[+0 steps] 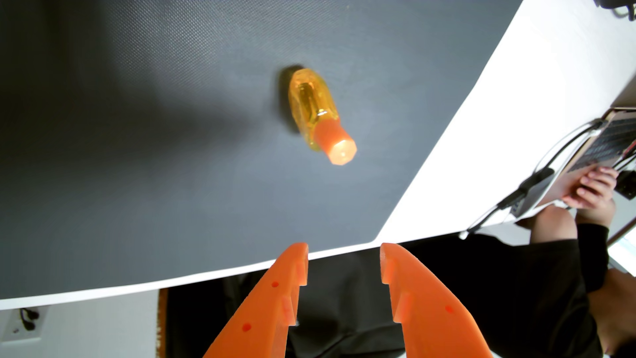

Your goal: Grab the eyedrops

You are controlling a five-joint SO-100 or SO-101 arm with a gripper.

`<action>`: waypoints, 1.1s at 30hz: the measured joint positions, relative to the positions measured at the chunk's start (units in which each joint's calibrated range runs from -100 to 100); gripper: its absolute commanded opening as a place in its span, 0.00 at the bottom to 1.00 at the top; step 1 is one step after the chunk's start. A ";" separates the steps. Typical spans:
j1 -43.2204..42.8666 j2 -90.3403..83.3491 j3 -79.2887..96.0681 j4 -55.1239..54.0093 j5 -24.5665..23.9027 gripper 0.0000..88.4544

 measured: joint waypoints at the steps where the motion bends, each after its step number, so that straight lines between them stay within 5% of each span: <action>1: 0.00 1.02 -0.99 0.00 0.05 0.15; 33: -1.87 25.77 -21.58 7.06 4.60 0.15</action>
